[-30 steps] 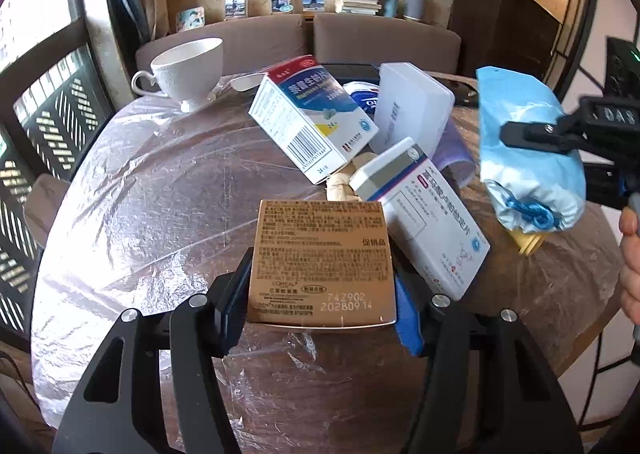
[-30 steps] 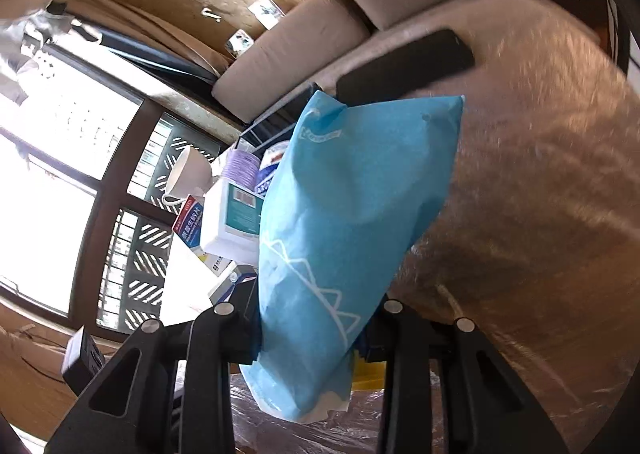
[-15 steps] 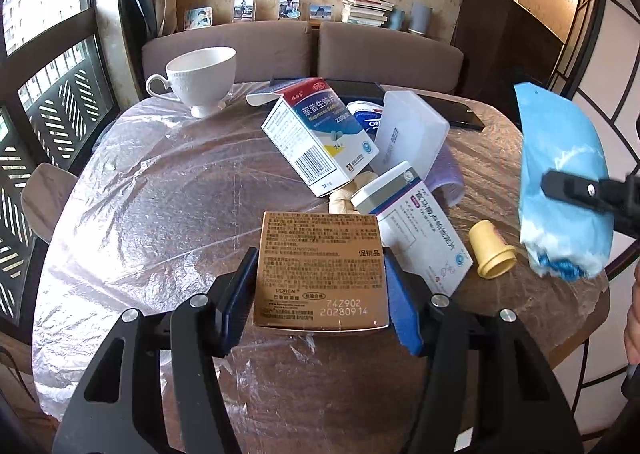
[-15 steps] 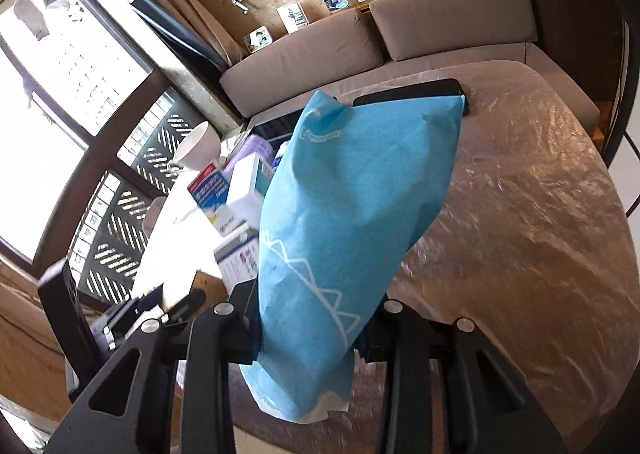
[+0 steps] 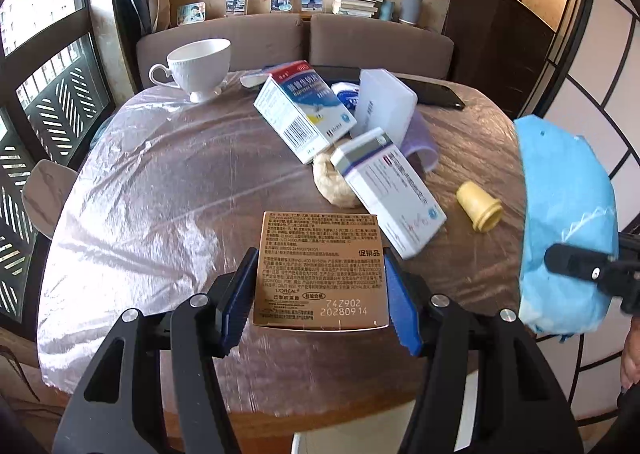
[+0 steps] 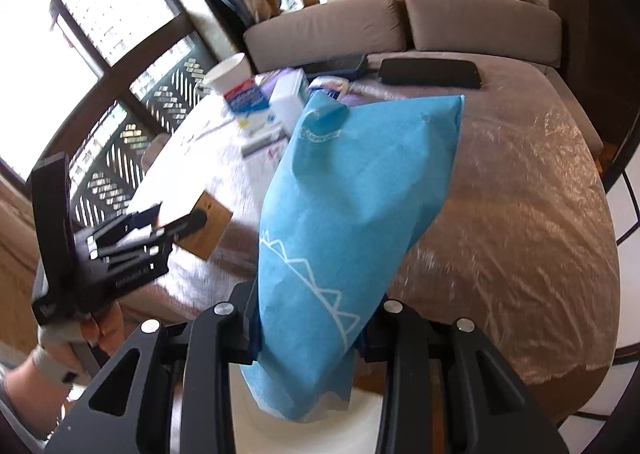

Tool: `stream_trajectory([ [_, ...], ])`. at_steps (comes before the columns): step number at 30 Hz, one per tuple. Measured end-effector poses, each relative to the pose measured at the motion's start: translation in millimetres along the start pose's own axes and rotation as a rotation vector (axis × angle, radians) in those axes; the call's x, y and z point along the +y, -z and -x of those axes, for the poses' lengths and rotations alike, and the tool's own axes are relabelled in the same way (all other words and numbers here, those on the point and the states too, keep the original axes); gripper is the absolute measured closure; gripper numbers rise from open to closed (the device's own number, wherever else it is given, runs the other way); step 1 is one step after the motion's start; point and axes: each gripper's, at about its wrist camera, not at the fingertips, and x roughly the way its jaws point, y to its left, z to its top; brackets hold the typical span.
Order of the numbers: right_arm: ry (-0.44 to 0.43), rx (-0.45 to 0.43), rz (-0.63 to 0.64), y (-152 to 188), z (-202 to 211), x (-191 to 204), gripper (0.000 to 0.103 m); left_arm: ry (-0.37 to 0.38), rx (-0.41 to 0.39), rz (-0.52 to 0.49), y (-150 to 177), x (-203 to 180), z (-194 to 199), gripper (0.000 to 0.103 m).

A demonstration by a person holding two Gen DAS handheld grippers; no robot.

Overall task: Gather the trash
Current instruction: 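Carry the brown box and blue bag over the white trash bin with both tools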

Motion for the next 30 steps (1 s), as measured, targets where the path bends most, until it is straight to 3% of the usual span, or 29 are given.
stream_trajectory([
  [30, -0.074, 0.203, 0.161, 82, 17, 26, 0.070, 0.127, 0.077, -0.135, 61, -31, 46, 0.043],
])
